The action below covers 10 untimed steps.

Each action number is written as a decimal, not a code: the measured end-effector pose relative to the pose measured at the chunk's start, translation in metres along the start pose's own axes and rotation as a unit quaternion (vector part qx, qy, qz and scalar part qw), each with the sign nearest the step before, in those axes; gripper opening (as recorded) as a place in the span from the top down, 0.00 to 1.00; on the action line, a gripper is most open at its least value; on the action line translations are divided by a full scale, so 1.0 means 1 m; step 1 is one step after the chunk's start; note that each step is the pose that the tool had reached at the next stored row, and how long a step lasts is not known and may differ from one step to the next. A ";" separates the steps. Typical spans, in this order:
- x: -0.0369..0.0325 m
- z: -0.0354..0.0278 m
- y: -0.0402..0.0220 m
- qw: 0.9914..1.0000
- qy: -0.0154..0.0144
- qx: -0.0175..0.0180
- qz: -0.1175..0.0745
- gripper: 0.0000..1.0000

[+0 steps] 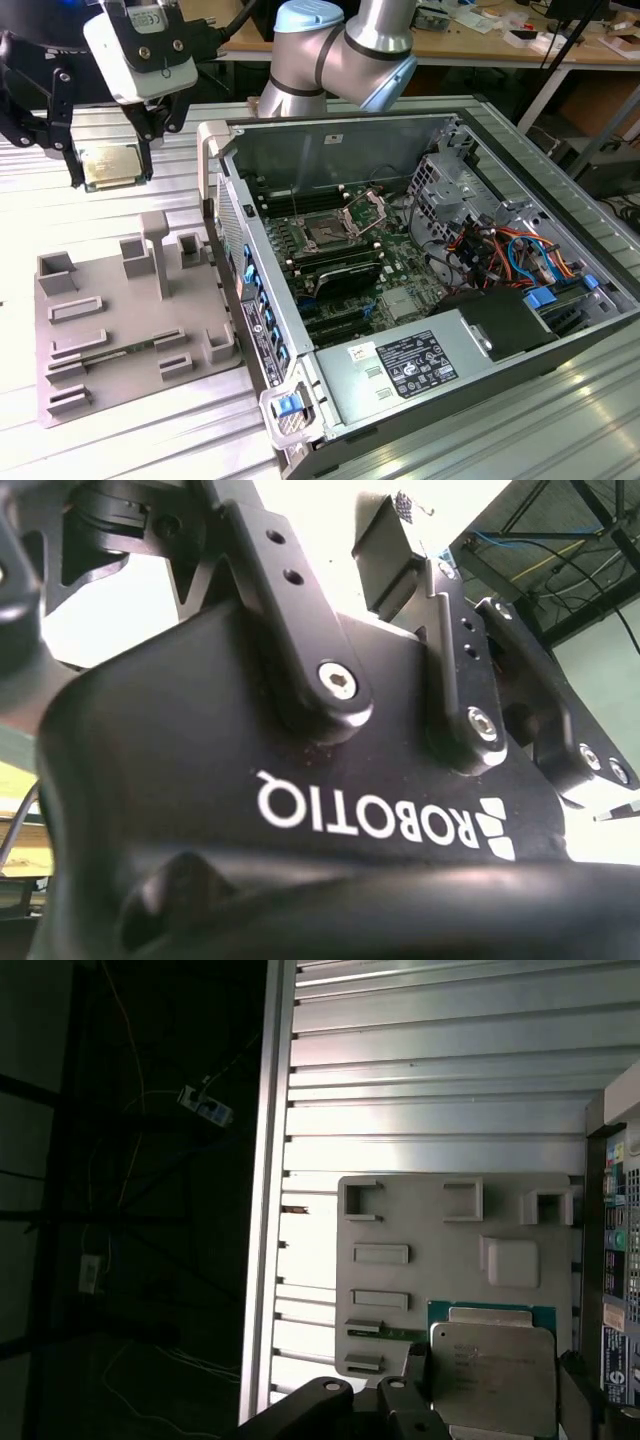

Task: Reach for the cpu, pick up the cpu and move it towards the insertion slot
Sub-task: 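Pick up the cpu and move it towards the insertion slot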

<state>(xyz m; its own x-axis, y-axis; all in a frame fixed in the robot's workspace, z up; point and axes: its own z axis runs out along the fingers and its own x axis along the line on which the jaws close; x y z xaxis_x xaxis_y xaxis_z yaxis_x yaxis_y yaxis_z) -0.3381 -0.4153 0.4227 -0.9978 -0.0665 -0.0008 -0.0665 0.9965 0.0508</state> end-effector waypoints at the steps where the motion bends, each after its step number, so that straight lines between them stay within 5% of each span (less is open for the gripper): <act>1: -0.0012 0.0000 -0.0001 1.000 0.000 0.000 0.000 0.45; 10: -0.0067 0.0000 -0.0004 1.000 0.000 0.000 0.000 0.45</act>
<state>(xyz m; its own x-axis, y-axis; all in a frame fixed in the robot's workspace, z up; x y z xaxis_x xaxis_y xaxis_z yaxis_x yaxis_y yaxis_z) -0.3314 -0.4152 0.4227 -0.9978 -0.0664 -0.0008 -0.0664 0.9965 0.0515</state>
